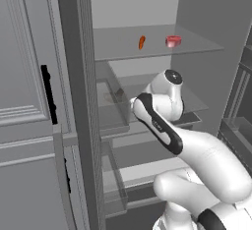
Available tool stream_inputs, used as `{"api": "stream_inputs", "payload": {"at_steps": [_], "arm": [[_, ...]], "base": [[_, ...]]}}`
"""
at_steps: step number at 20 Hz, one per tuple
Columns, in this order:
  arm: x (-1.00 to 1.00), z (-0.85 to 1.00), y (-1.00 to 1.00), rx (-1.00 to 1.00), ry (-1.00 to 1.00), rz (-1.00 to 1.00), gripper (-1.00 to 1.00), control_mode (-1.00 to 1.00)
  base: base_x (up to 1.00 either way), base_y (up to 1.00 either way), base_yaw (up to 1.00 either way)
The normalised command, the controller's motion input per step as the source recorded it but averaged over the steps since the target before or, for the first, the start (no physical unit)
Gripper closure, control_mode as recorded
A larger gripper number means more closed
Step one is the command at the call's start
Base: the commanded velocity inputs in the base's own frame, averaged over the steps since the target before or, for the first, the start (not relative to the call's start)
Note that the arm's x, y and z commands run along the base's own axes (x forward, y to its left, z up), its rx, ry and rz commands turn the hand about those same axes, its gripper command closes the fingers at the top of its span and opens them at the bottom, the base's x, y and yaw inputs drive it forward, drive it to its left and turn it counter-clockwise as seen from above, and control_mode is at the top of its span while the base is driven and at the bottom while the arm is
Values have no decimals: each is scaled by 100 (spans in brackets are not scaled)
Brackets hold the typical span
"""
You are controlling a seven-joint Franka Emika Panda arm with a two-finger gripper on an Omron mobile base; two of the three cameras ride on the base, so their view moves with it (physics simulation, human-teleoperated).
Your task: Place one carrot and one steak in each tupperware on the nearby counter, to pack two identical lunches.
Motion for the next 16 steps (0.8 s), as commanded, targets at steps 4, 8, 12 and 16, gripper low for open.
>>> {"api": "stream_inputs", "payload": {"at_steps": [4,8,12,16], "arm": [[42,0,16,0,0,2,-100,-100],[44,-6,16,0,0,2,-100,-100],[54,-24,13,0,0,2,-100,-100],[60,-25,10,0,0,1,-100,-100]], "base": [[0,0,0],[0,0,0],[0,0,0],[0,0,0]]}}
